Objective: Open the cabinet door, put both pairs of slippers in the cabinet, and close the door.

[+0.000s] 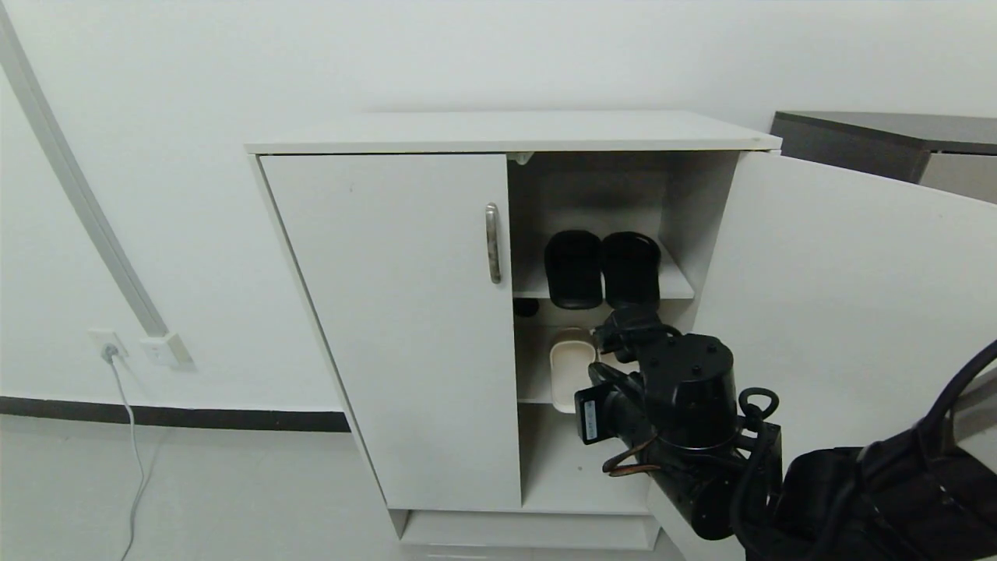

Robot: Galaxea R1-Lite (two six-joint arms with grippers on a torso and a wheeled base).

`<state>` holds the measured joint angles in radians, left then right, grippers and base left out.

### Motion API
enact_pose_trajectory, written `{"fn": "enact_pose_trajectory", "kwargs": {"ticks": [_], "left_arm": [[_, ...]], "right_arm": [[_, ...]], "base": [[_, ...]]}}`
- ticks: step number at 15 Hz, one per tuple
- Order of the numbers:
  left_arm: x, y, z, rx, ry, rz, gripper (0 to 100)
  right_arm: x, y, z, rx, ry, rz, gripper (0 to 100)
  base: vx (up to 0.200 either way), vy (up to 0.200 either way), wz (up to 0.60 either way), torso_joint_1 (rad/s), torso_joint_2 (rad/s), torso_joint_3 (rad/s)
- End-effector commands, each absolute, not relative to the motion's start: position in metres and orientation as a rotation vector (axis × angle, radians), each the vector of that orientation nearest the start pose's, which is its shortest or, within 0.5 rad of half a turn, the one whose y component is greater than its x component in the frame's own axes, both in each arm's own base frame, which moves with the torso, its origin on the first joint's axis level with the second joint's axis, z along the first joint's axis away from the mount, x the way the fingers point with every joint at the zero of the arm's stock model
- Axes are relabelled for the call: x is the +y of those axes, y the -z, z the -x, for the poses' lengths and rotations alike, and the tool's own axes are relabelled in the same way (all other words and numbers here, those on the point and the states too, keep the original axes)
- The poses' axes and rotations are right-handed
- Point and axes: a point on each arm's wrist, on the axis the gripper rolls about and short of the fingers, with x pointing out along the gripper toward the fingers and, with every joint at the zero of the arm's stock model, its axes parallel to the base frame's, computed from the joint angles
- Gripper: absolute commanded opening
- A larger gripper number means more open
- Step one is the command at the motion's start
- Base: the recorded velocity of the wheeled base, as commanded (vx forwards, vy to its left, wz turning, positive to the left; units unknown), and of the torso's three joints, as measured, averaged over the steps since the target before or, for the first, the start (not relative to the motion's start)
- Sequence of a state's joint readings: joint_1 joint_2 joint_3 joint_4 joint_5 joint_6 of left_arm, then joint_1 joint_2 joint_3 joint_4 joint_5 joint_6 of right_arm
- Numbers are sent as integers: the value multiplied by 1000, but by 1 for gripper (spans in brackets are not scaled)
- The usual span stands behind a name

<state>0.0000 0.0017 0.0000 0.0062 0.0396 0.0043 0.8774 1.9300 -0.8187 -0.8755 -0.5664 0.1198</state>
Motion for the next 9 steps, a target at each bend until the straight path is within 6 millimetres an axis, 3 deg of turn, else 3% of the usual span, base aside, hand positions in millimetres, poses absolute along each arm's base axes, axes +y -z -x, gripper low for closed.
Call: {"fn": "enact_pose_trajectory", "kwargs": {"ticks": [1, 6, 9], "left_arm": [[1, -75, 23, 8, -40, -5, 0], [1, -75, 23, 8, -41, -5, 0], [1, -75, 23, 8, -41, -5, 0]], "right_arm": [[259, -133, -231, 200, -298, 40, 0], [258, -132, -230, 205, -299, 44, 0], [258, -129, -230, 211, -299, 50, 0]], "base": [[-200, 0, 0, 2, 2, 2], [-200, 0, 0, 1, 4, 0], [0, 0, 0, 0, 0, 0]]}}
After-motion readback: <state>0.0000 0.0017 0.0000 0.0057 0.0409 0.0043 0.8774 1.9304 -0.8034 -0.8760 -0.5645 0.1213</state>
